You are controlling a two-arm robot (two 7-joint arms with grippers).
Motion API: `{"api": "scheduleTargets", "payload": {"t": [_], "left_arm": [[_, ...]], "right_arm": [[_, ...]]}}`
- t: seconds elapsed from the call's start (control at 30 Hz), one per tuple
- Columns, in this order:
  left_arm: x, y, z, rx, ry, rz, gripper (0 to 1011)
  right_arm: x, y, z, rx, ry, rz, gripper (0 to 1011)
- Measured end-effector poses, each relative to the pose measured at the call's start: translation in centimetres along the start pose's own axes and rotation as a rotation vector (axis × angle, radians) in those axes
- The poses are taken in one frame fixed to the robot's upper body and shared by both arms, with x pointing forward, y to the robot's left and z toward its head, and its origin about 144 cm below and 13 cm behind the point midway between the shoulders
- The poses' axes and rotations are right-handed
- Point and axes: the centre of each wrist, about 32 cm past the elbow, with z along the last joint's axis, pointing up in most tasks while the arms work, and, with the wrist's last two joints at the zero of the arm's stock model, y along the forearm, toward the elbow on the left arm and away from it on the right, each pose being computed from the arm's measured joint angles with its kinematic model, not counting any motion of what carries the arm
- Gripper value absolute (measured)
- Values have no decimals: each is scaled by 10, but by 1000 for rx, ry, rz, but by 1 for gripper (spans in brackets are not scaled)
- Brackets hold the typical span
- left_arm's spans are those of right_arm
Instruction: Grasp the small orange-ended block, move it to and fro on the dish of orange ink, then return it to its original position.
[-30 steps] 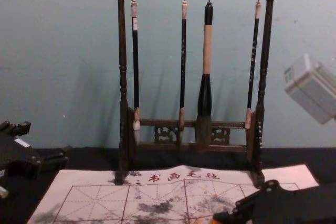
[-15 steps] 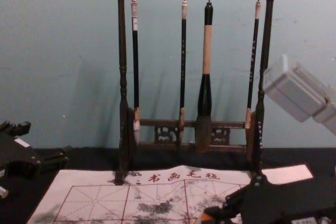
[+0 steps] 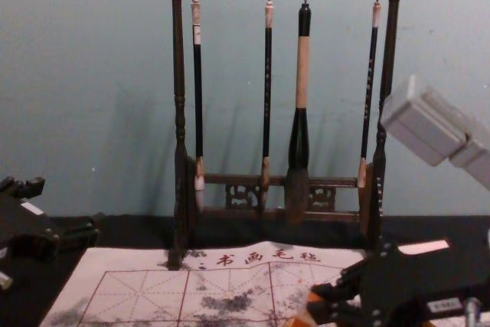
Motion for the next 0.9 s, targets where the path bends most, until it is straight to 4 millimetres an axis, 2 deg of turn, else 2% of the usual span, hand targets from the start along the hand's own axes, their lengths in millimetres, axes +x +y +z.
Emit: {"api": "scheduleTargets", "payload": {"t": [0.57, 0.9], "left_arm": [[0, 0, 0, 0, 0, 0, 1001], [0, 0, 0, 0, 0, 0, 1001]], "right_arm": [[-13, -20, -2, 9, 1, 54, 90], [-18, -14, 3, 15, -16, 89, 90]]}}
